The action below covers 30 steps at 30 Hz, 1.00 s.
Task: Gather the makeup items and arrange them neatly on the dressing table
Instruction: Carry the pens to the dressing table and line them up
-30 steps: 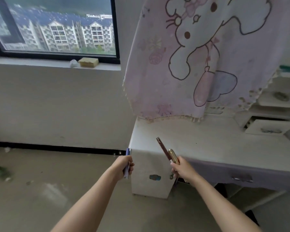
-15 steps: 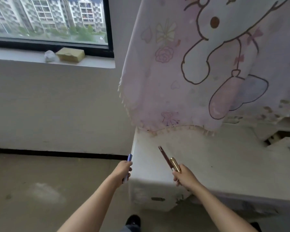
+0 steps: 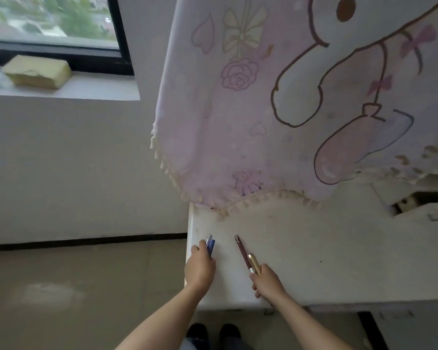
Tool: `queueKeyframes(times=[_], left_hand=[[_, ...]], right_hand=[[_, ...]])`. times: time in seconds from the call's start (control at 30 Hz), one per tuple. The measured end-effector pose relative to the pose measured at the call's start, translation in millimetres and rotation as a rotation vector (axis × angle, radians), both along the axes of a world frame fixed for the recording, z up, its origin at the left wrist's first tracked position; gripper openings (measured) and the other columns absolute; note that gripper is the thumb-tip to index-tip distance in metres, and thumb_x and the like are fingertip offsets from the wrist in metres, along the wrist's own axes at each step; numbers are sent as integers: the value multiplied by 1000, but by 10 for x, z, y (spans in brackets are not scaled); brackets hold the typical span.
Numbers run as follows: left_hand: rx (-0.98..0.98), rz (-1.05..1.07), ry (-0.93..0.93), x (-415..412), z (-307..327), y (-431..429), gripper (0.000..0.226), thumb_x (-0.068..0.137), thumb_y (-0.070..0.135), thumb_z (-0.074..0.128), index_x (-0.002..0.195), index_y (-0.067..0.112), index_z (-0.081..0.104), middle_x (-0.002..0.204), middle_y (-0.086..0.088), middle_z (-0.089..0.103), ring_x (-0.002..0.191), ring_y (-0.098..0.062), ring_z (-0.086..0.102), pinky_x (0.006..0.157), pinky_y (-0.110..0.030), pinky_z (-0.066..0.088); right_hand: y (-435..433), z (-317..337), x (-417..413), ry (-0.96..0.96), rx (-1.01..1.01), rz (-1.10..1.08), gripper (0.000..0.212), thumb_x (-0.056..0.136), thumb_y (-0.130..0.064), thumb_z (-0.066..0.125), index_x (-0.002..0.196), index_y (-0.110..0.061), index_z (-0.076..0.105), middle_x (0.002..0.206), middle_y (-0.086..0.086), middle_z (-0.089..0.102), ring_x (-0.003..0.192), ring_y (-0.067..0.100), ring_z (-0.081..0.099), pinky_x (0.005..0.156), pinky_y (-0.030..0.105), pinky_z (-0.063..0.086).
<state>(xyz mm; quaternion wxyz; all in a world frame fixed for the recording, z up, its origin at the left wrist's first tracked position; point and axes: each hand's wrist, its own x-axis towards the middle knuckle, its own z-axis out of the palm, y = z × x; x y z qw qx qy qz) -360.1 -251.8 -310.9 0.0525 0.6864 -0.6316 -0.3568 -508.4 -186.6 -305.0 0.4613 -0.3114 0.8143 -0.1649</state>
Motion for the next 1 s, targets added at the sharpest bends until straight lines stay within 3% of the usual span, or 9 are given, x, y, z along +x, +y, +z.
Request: queueKeyframes(times=[0.2,0.33,0.47,0.6,0.73,1.0], left_hand=[[-12,38,-26,-150,-71,-22,20,88,18,46,106,8,47,109,-10,49,93,-28,55,65,-34,42],[-5,77,-37,-186,-126,-9,23,87,25,50,103,8,52,106,-9,50,93,-26,55,73,-36,48],[8,113,-38,-203,-124,-27,26,87,29,52,100,8,54,104,-8,53,89,-25,57,67,-31,42],[1,136,-90,-187,-99,-61,31,87,36,51,94,6,56,100,-9,58,91,-26,58,66,-30,38],[11,159,-64,-132,-94,-57,29,86,37,52,86,8,55,99,-9,60,91,-27,58,68,-30,41],[11,193,5,-83,-78,-32,21,86,30,52,78,11,48,101,-11,58,92,-30,57,69,-32,42]], right_hand=[[-132,-137,-151,108,29,42,23,89,-26,48,70,-22,35,81,10,54,69,23,49,72,41,51],[-235,-5,-84,171,70,171,16,91,-31,43,91,-15,42,93,11,61,79,26,58,72,35,48],[-367,25,27,241,82,350,31,95,-33,38,111,-7,46,116,13,61,106,30,58,79,30,44],[-448,28,159,232,56,462,33,95,-34,38,110,-6,46,119,16,59,109,32,57,83,32,45],[-473,30,194,204,54,517,24,95,-36,38,97,-13,43,117,15,60,107,32,57,78,32,42],[-621,33,125,301,33,426,26,93,-37,42,95,-11,46,114,13,61,105,31,59,78,30,44]])
